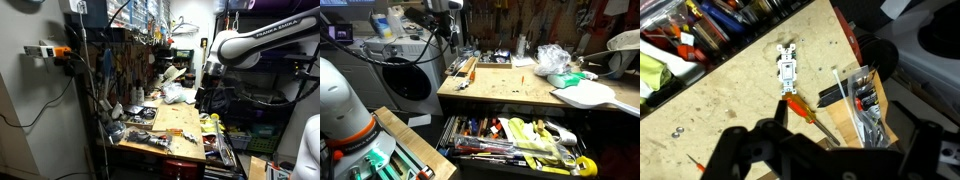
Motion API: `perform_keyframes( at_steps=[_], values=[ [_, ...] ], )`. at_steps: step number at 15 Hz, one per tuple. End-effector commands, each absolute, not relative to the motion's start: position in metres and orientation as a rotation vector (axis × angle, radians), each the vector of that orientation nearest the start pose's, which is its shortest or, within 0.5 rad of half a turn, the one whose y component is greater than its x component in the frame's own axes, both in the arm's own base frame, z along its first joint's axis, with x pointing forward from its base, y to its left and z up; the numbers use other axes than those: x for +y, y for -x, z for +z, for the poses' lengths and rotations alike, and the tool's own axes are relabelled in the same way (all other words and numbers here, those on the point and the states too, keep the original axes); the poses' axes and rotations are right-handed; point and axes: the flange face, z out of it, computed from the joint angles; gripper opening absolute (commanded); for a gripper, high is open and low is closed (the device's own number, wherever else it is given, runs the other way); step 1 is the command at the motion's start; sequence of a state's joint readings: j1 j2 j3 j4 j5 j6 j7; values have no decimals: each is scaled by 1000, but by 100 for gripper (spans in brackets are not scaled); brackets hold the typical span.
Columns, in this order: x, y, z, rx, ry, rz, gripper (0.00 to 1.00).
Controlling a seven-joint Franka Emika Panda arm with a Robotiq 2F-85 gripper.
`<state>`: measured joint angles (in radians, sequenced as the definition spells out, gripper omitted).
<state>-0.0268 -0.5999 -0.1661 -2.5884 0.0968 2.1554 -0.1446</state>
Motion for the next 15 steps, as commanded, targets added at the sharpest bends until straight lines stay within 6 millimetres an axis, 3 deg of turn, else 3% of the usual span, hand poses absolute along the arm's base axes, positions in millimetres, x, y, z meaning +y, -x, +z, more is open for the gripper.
perform_keyframes(
  at_steps=[1, 8, 15],
  values=[
    [-48, -392, 461, -94, 3124, -313, 100],
    [-35, -431, 422, -430, 3252, -450, 100],
    [-40, -453, 355, -580, 3204, -392, 100]
  ],
)
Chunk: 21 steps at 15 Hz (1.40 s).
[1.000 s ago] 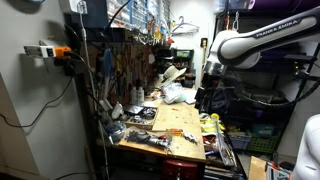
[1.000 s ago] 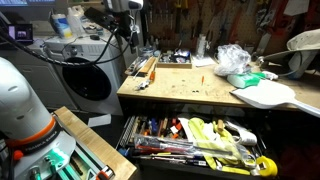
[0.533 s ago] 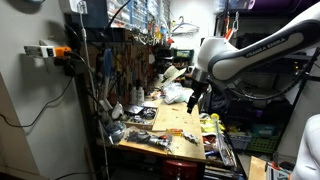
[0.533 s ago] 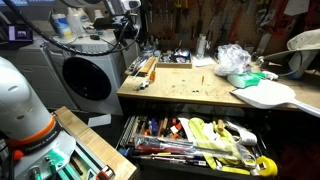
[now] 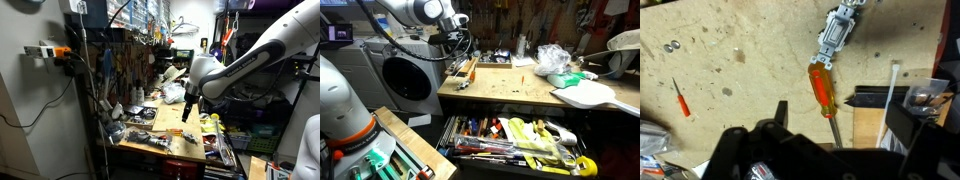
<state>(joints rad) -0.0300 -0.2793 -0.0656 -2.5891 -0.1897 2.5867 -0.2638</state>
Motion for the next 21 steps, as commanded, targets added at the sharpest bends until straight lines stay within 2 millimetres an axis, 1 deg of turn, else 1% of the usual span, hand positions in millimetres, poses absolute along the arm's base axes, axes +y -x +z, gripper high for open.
perform_keyframes(
  at_steps=[1, 4, 11, 12, 13, 15, 18, 21],
  values=[
    [-41, -457, 347, -562, 3200, -397, 100],
    [-41, -467, 325, -560, 3185, -402, 100],
    [-42, -493, 292, -723, 3156, -394, 100],
    [-41, -496, 289, -741, 3139, -406, 100],
    [-40, -488, 299, -693, 3164, -392, 100],
    [-40, -493, 293, -718, 3151, -391, 100],
    [-40, -496, 291, -723, 3149, -390, 100],
    [-44, -501, 285, -776, 3149, -384, 100]
  ],
)
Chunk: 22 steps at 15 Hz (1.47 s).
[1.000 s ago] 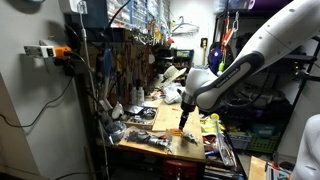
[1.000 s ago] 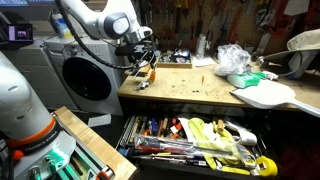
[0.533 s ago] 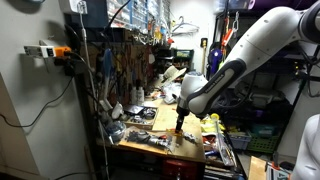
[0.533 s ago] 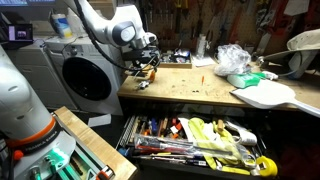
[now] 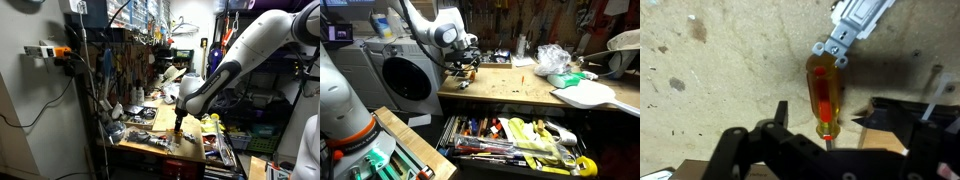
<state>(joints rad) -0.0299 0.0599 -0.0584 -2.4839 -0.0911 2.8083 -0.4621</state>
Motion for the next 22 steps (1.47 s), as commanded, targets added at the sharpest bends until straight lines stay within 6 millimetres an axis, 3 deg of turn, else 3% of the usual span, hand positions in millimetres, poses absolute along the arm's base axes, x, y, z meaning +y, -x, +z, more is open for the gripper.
perform_keyframes(
  at_steps=[1, 12, 13, 22],
  values=[
    [-44, -501, 283, -803, 3143, -367, 100],
    [-57, -518, 266, -986, 3086, -337, 100],
    [-57, -521, 266, -988, 3082, -338, 80],
    [-51, -533, 252, -994, 3057, -238, 13]
  ],
)
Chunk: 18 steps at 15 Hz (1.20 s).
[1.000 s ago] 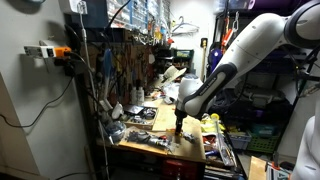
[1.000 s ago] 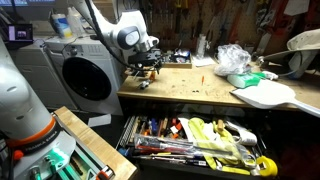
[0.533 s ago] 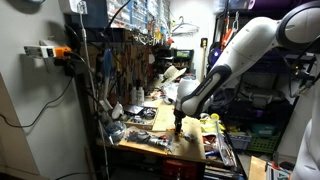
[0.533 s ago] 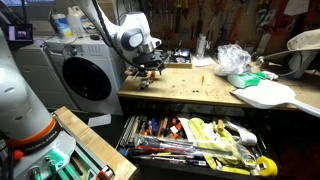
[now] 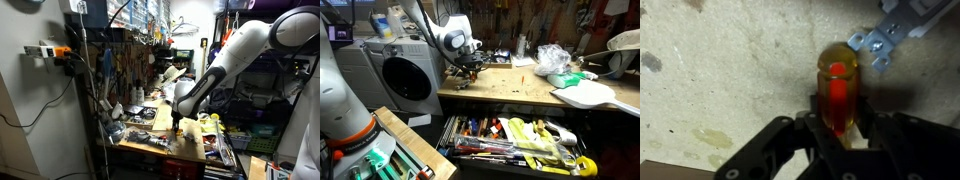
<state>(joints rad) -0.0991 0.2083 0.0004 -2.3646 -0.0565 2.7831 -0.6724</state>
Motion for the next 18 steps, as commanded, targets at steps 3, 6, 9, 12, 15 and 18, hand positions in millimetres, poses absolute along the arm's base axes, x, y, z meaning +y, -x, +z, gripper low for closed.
perform_keyframes(
  at_steps=[3, 6, 9, 12, 15, 18],
  values=[
    [-54, -533, 260, -977, 3054, -234, 10],
    [-62, -525, 272, -985, 3035, -216, 10],
    [-77, -514, 281, -1018, 3014, -209, 10],
    [-94, -508, 290, -1017, 3004, -221, 10],
    [-103, -498, 294, -1063, 2960, -204, 10],
    [-120, -479, 291, -1083, 2921, -184, 10]
  ],
)
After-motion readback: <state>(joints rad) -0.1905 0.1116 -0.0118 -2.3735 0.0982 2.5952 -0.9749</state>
